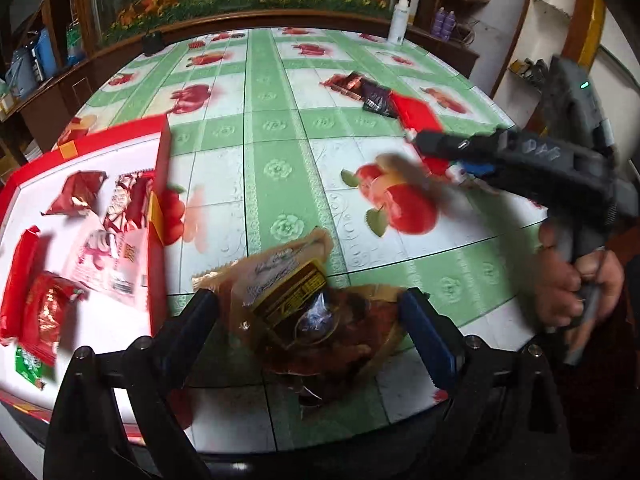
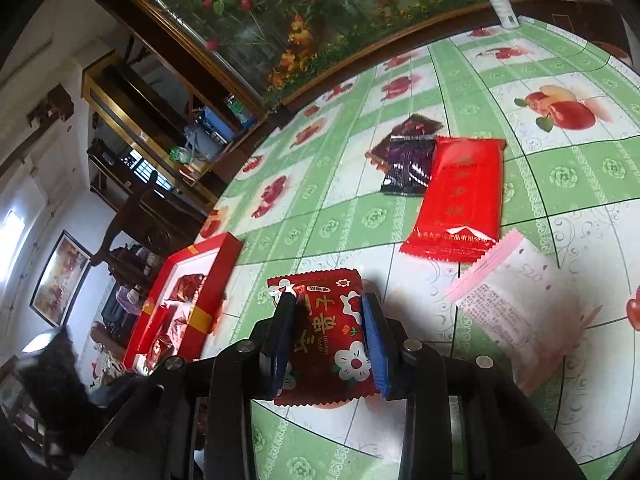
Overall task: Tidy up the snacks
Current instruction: 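Hold brown bag in left tool while right tool grasps red floral packet, then carry brown bag and red floral packet into the box and release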
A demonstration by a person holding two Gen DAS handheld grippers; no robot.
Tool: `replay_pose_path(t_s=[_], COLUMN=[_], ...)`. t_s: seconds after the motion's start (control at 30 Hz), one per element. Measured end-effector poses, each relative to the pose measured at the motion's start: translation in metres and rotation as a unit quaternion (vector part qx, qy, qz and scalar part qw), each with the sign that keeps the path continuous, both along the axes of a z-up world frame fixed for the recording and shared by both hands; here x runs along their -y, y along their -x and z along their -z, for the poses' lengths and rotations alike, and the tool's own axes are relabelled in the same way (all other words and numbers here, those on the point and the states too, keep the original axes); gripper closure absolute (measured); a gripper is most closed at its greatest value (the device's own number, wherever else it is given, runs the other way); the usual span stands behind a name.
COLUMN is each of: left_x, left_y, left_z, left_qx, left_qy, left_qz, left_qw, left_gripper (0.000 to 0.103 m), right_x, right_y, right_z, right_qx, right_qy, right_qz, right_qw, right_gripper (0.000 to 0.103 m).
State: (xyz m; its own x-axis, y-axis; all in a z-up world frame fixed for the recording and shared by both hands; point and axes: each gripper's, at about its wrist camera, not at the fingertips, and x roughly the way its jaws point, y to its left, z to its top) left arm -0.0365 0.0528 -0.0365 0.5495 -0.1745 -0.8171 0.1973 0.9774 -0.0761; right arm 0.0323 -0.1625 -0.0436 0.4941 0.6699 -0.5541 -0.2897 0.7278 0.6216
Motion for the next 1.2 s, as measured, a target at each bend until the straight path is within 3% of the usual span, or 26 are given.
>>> replay_pose_path(t_s=[0.17,0.33,0.37,0.63,0.8,1.03,1.2], left_x=[0.015,0.029,0.032,0.035,0.017,-0.043,-0.105], left_y=[-0.002,-0.004,-0.004,0.001,0.011,0.026,0.033], left_z=[0.013,0.013,0.012,0.000,-0.033,-0.076,-0.086], left_qx=[0.028,0.042,0.045,0.047,0.089,0.149,0.172], left_qy=[-0.049,-0.056,-0.059,-0.033,-0.004,0.004,-0.026], left_qz=[0.022,0.060,0.066,0.085,0.078,0.009,-0.085], left_qw=[0.9982,0.9957,0.9950,0.9947,0.9929,0.9887,0.9811], left_gripper=[0.015,0.046,0.048,0.053,0.053,0.053,0.053], right_x=[0.000,0.002,0.002,0.005,0.003,-0.047,-0.109], right_y=[-0.003,-0.003,-0.003,0.000,0.002,-0.003,-0.010], right_z=[0.002,0.002,0.002,-0.003,-0.009,-0.016,-0.031], right_qx=[-0.008,-0.006,-0.006,0.010,0.026,0.020,0.030], right_qy=[-0.003,-0.005,-0.004,-0.004,-0.011,-0.028,-0.030], right_qz=[-0.004,0.000,0.002,0.015,0.012,-0.030,-0.084], right_qw=[1.000,1.000,1.000,1.000,1.000,0.999,0.996], right_gripper=[0.069,0.069,0.069,0.068,0.069,0.069,0.069])
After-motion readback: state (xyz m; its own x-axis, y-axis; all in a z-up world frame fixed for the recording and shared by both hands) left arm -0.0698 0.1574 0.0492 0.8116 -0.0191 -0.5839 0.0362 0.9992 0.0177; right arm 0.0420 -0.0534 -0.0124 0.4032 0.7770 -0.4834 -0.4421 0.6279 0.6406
